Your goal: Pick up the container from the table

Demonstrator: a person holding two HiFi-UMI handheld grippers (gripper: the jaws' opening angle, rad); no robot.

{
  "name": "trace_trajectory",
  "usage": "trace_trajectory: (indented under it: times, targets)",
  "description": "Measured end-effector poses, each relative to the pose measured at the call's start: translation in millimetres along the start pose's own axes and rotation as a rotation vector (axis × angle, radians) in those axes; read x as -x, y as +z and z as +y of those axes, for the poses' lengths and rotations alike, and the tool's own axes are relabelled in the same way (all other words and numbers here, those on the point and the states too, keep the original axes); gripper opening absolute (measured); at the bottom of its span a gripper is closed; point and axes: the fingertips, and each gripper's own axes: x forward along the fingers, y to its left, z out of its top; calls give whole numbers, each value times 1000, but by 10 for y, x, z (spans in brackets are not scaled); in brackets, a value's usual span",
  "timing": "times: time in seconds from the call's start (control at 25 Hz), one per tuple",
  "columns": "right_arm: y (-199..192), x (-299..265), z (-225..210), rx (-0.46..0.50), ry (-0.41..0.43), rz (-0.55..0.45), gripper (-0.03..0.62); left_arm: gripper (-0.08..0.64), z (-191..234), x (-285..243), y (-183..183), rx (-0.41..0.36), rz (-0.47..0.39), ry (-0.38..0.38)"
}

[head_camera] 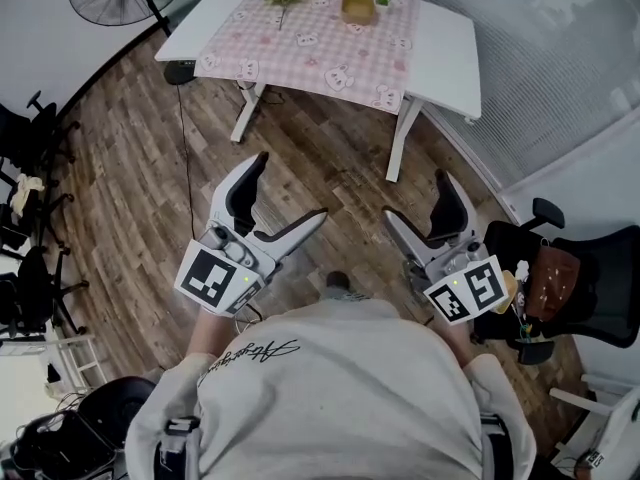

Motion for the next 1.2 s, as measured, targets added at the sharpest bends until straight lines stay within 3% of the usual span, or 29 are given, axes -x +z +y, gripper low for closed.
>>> trace_trajectory:
  times: [0.56,0.72,1.0,1.2]
  targets:
    - [-103,-506,-522,-39,92,11,439,436,353,-397,-136,-9,30,100]
    - [-152,-614,-527,-59,105,13,437,436,424,-405,-206,-9,55,106]
    - [-65,-667,-600,-45,90,-4,431,436,517,-564,-210,-76,81,91]
    - [-19,-551,-705,-38,67,-18,428,436,504,-620,-168,-34,46,74]
